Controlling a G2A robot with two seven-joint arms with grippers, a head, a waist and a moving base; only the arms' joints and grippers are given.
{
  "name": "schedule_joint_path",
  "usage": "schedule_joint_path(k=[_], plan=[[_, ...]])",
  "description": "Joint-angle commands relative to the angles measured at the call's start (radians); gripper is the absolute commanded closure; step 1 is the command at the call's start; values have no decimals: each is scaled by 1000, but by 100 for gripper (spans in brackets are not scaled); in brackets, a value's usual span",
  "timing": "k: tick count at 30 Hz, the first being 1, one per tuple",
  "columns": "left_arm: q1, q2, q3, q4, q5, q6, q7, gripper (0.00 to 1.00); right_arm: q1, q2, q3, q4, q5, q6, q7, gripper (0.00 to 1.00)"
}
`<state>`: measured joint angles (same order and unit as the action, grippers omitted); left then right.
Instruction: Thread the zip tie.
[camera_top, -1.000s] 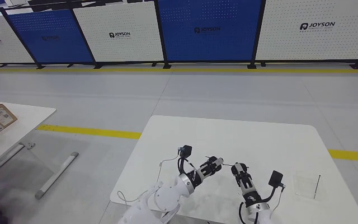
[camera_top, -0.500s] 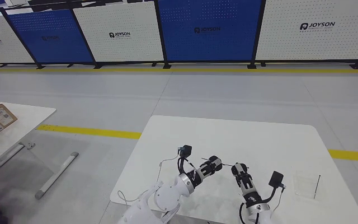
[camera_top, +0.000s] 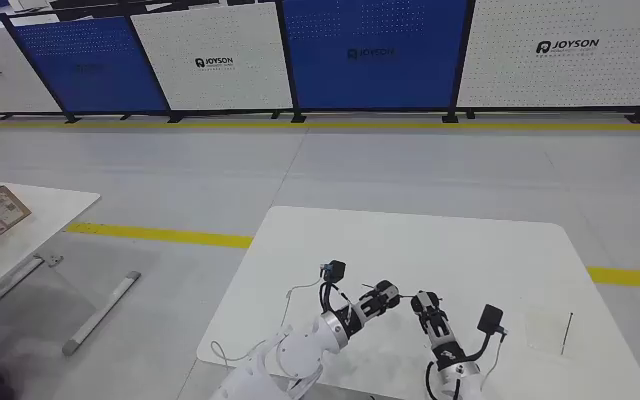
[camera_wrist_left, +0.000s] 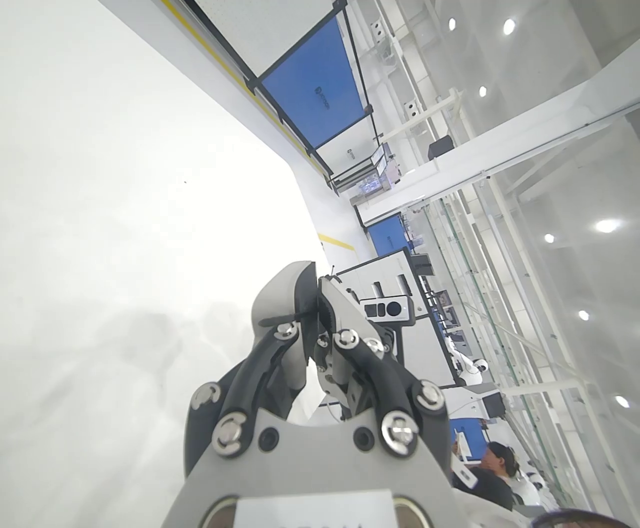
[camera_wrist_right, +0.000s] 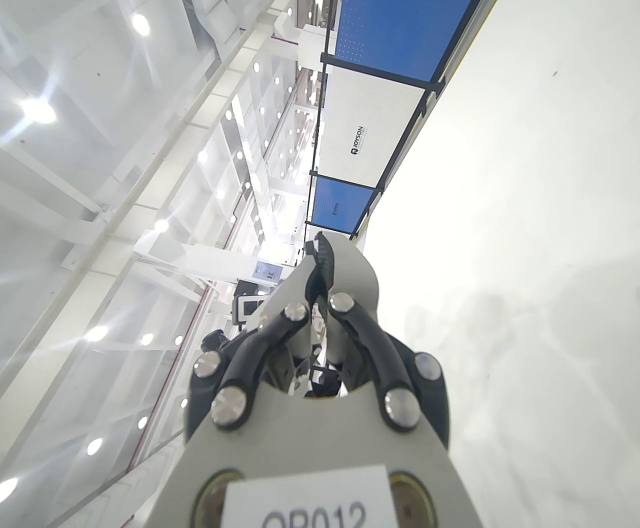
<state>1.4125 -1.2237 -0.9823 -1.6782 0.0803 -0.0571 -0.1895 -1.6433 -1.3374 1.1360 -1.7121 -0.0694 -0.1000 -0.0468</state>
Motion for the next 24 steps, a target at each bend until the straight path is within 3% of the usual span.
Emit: schedule_joint_path(k=[1,15,19,20,21,24], plan=[[1,0,-1,-1,-1,-2,-3,100,1,-1,-1,1,-1,0,1,100],[6,4,-7,-7,-36,-25,-52,100,0,-3,-2,2,1,-12,22,100],[11,5,-19,-10,-43,-19,-32,100,-7,-3,3,-4,0,-20,21,100],[10,5,-21,-10,-37,-14,-26,80,-8,-3,4,-5,1,-20,22,100],[11,5,-21,-11,-30,-10,-19,66,-9,-3,5,-6,0,-19,22,100],[13,5,-19,-14,-26,-7,-13,59,-10,-3,8,-7,-1,-17,21,100]])
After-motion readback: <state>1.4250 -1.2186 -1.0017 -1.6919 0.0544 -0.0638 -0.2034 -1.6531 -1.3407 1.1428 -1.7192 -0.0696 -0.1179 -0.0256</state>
